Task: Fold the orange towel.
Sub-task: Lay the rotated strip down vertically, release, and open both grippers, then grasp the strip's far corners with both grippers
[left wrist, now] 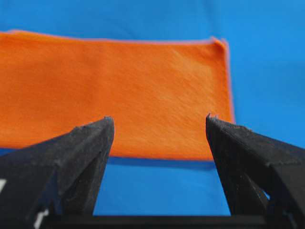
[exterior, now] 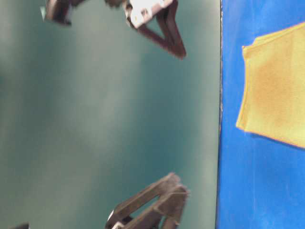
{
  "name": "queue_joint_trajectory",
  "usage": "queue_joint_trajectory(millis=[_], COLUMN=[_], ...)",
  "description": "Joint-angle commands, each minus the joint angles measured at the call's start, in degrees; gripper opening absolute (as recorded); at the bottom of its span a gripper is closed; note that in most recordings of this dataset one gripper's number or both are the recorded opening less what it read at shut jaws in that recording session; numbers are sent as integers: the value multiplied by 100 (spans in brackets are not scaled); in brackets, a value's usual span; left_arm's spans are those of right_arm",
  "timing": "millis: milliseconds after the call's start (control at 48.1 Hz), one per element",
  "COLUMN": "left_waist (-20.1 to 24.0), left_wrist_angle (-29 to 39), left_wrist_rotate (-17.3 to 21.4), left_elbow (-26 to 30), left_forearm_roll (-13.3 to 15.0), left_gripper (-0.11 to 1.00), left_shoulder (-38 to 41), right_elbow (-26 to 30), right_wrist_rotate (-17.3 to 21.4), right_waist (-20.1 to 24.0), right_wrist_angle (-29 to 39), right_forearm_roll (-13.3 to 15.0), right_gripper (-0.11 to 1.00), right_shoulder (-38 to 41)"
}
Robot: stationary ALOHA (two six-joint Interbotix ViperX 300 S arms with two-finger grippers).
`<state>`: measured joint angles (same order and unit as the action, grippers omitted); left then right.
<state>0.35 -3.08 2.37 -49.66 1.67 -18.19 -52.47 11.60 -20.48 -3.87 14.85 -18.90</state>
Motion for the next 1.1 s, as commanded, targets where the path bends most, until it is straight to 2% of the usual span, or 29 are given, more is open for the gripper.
queue_joint_trajectory(millis=[0,187,312,624,853,1082], left_waist=[220,563,589,589,870,1424], left_wrist_angle=[-299,-598,-826,-923,-1011,-1028], left_wrist_rotate=[0,-18,-79,-105,-35,70], left_elbow=[-141,-694,-914,-861,-448,290], left_forearm_roll=[-9,-9,-9,-9,-9,-9], left_gripper=[72,72,72,72,72,72], left_shoulder=[-272,-668,-817,-703,-158,967], right_elbow=[-211,-949,-1274,-1248,-923,-264], right_wrist_rotate=[9,105,123,105,88,-44], right_waist=[193,738,826,800,246,-492], right_wrist_angle=[-193,-853,-1248,-1327,-1292,-958], right_forearm_roll=[-167,-598,-879,-923,-932,-844], right_gripper=[63,63,63,63,63,63], right_shoulder=[-431,-967,-1046,-1002,-642,360])
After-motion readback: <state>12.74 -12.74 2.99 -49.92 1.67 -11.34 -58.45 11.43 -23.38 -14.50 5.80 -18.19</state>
